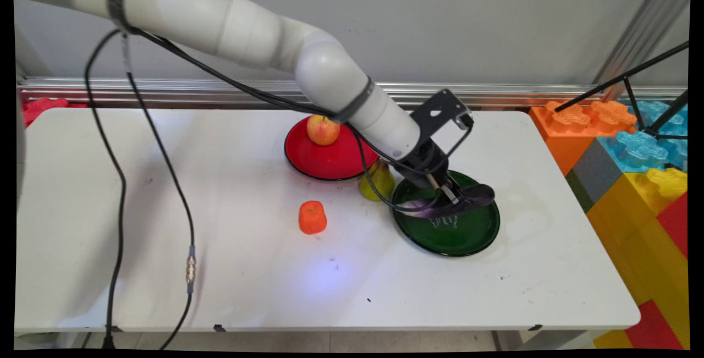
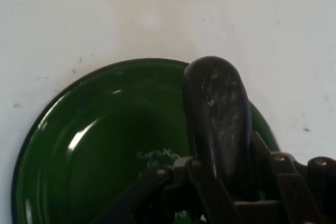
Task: Place the picked object on the table
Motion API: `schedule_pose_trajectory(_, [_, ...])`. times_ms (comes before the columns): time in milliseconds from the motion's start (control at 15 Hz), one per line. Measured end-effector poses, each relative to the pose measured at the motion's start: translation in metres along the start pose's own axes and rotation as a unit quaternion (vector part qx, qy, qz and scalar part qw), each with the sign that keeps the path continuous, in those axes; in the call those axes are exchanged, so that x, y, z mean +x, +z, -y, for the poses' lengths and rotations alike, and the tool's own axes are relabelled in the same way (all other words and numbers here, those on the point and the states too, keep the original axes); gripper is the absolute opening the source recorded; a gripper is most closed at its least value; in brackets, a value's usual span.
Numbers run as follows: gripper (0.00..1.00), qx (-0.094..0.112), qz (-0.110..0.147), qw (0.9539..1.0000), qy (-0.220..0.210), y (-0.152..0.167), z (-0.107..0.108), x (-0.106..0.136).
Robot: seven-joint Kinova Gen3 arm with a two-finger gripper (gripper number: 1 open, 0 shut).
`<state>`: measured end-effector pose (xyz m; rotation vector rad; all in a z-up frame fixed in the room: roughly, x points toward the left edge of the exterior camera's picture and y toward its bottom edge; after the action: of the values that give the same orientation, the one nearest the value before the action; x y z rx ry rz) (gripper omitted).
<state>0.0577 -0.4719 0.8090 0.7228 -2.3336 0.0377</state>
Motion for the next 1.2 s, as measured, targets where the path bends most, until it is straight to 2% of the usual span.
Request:
schedule_pose_trajectory(333, [0.00, -0.012, -0.001, 0.9998, -0.017, -0.045, -0.017, -0.011])
schedule_pose_trajectory(467, [0.00, -0.016, 0.005, 0.9996, -0.024, -0.062, -0.022, -0.024])
schedule_pose_trajectory(733, [0.00, -0.028, 0.020, 0.9983, -0.046, -0.092, -0.032, -0.066])
schedule_pose_trajectory(1200, [0.00, -0.036, 0.027, 0.9974, -0.056, -0.104, -0.030, -0.128])
